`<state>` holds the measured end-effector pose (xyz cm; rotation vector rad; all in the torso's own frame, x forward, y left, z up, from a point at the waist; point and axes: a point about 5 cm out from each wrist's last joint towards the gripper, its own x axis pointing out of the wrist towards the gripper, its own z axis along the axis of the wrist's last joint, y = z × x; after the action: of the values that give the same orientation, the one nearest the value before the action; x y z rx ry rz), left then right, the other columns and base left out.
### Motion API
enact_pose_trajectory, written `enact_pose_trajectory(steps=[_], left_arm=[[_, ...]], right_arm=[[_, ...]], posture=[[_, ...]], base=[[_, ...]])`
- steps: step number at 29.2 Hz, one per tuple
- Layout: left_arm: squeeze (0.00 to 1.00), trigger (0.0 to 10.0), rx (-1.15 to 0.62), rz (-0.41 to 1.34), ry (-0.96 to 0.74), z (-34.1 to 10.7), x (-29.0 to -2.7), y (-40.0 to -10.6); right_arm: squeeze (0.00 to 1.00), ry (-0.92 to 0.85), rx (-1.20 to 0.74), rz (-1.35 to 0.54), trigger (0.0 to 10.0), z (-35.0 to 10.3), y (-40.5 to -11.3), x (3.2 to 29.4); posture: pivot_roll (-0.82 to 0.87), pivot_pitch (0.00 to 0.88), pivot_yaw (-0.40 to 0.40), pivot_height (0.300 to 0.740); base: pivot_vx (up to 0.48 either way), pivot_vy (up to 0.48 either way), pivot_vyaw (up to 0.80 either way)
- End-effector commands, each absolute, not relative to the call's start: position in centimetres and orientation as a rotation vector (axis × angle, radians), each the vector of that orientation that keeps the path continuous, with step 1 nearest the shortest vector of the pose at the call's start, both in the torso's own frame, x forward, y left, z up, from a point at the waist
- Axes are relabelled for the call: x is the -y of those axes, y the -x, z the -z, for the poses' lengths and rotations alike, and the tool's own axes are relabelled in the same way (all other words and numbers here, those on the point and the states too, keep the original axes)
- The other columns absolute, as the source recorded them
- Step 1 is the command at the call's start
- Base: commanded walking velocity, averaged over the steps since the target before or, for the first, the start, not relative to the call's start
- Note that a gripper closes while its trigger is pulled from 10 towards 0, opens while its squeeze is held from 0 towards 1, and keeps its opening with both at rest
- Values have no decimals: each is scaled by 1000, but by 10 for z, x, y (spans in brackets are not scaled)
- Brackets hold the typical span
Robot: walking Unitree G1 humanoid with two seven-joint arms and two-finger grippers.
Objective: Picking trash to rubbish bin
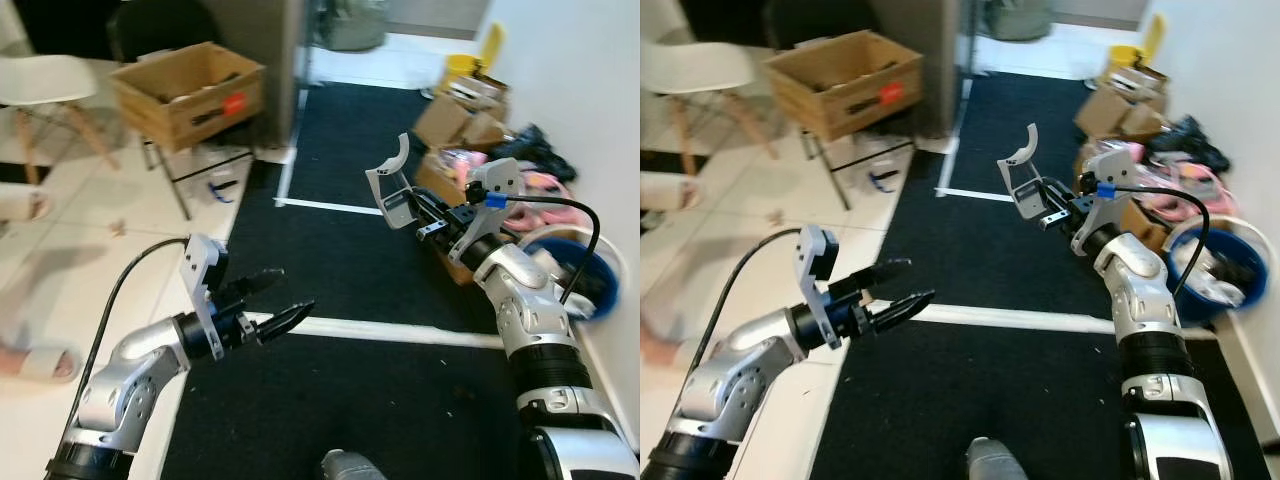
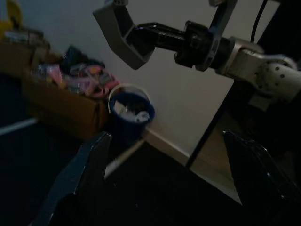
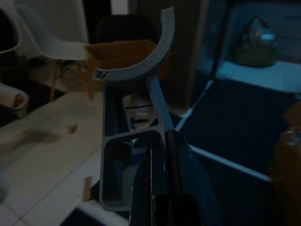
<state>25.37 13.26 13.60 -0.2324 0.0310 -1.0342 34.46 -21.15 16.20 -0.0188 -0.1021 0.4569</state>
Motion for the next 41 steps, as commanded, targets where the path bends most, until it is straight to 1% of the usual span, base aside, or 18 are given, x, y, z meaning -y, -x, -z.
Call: enact_pose_trajectory(steps=[1,12,15,16,18,34,41], left_arm=[[0,10000,-36,1019,233,-136,-133,-254],[0,10000,-44,991,210,-133,-131,-257],[0,10000,-39,984,212,-132,-128,-259],[0,10000,-36,996,221,-133,-125,-258],[0,10000,-34,1001,225,-133,-124,-258],[0,10000,-31,999,218,-132,-123,-259],[0,10000,-27,998,215,-132,-123,-259]], right_arm=[[0,10,125,-477,10000,-164,-346,205],[0,5,126,-503,10000,-160,-345,204],[0,13,109,-551,10000,-157,-342,200],[0,29,91,-636,10000,-152,-336,194],[0,34,87,-662,10000,-151,-333,193],[0,33,81,-674,10000,-150,-332,200],[0,40,71,-683,10000,-149,-331,199]], posture=[[-39,0,-42,740],[-40,0,-42,740],[-40,0,-42,740],[-42,0,-42,740],[-42,0,-42,740],[-42,0,-41,740],[-41,0,-41,740]], base=[[0,0,0],[0,0,0],[0,0,0],[0,0,0],[0,0,0],[316,0,0],[359,0,0]])
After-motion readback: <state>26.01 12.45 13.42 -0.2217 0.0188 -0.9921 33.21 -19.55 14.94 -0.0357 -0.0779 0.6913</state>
